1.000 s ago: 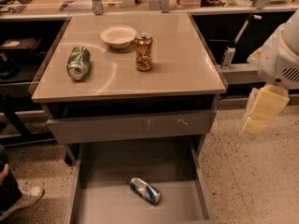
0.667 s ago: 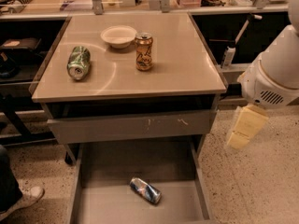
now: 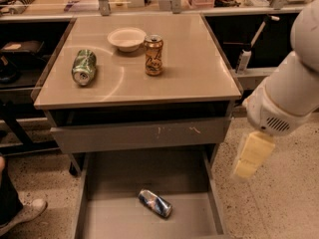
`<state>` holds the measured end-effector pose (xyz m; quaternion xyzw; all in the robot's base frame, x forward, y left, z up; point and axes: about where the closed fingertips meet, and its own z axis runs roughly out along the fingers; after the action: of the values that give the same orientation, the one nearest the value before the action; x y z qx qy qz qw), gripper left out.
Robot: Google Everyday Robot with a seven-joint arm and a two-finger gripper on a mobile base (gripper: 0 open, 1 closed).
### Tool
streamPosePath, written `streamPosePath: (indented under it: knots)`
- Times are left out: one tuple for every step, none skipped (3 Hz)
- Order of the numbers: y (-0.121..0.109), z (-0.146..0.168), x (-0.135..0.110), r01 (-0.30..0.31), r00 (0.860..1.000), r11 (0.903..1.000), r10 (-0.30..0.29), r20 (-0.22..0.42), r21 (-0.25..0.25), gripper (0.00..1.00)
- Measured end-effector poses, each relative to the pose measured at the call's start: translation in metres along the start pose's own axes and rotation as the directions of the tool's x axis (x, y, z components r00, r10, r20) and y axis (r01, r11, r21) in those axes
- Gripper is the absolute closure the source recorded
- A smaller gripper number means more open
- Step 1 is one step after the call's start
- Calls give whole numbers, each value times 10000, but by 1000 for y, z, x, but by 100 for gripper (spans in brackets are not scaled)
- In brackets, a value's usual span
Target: Pick redbull can from middle drawer and place on counter
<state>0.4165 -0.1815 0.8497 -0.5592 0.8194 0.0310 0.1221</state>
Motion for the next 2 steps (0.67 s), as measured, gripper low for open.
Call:
streamPosePath:
  knots:
    - [45, 60, -8, 15, 9999, 9961, -2, 150, -877, 0]
    - [78, 122, -18, 8, 9998, 9908, 20, 205, -1355, 0]
